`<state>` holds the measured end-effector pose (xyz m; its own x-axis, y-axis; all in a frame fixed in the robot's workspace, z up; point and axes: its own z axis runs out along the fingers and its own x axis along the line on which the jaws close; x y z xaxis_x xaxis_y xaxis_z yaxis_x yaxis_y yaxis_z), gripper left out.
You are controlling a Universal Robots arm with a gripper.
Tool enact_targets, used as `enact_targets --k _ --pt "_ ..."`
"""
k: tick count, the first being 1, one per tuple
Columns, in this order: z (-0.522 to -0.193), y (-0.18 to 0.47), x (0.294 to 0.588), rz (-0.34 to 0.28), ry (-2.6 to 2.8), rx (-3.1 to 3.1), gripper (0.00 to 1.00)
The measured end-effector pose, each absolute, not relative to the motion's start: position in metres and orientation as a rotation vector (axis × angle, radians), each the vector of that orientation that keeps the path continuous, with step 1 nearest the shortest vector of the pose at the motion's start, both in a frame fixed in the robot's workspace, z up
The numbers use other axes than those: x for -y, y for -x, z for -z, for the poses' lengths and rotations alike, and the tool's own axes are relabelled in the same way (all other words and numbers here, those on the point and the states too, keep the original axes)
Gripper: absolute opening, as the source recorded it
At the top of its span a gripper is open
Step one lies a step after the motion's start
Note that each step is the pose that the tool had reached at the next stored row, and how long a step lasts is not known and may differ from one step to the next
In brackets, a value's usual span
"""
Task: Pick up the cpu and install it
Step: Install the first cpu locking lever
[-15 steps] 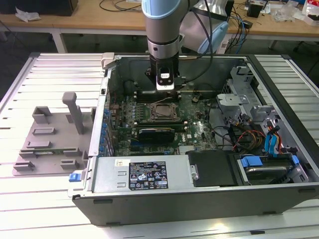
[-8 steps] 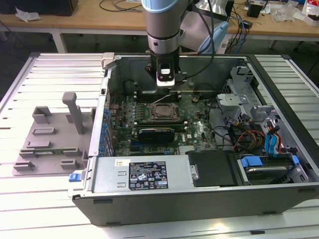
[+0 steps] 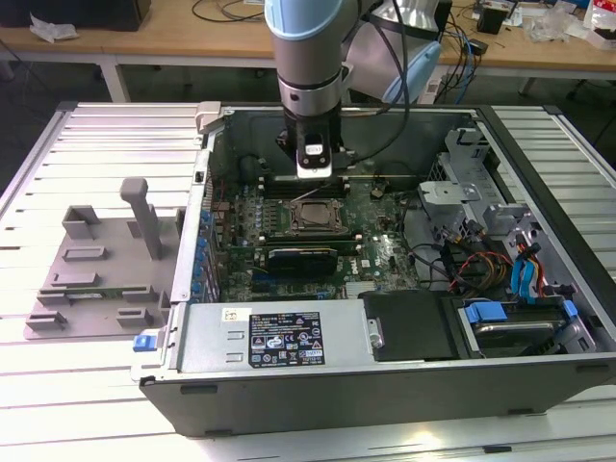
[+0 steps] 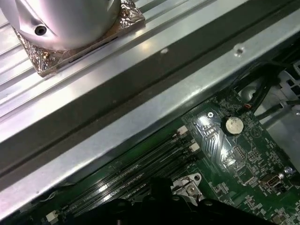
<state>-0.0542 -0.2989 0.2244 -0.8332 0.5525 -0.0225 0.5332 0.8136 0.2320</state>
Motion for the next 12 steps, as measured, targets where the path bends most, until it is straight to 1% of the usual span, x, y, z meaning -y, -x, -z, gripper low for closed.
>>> enact_targets --k 4,7,12 --pt "-0.219 0.055 0.299 -0.328 -0.872 -2.906 0.11" --pt "-0.212 0.053 0.299 -0.299 -0.869 -2.905 0.11" --pt "-0.21 0.05 0.299 -0.285 -0.869 -2.908 0.11"
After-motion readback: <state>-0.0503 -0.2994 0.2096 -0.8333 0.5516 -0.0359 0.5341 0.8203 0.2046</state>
